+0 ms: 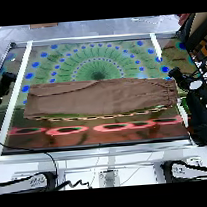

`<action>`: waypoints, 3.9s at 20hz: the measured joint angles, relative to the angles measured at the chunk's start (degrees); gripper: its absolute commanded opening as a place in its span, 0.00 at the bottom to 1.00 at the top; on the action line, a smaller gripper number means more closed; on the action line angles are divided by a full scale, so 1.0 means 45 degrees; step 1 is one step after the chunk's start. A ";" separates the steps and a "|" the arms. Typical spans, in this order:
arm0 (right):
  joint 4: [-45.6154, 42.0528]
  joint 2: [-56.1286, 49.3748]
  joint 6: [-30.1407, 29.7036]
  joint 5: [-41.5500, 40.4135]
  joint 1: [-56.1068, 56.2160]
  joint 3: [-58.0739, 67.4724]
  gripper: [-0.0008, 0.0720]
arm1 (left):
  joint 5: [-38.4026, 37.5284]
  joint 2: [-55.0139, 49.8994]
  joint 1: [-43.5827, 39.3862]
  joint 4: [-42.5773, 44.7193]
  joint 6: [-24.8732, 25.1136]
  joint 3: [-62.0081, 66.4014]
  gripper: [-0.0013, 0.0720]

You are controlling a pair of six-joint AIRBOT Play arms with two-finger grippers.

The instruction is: Fold the clothes and pants, and hang the long-sleeved shirts on hangers.

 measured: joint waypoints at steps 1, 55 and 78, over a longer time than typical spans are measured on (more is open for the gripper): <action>-0.0083 0.0102 -0.0214 0.0539 0.0015 0.0083 0.94 | -0.0860 0.0238 0.0340 0.0238 -0.0131 0.0005 0.75; 0.1049 -0.7465 -0.1885 0.5022 1.1132 1.0248 0.04 | -0.6314 0.4556 0.0117 0.1520 -0.0967 -0.0627 0.03; -0.0729 -0.8364 -0.0787 0.9981 0.9020 1.2964 0.04 | -0.5877 0.1807 -0.5032 -0.0107 0.0792 -0.0398 0.03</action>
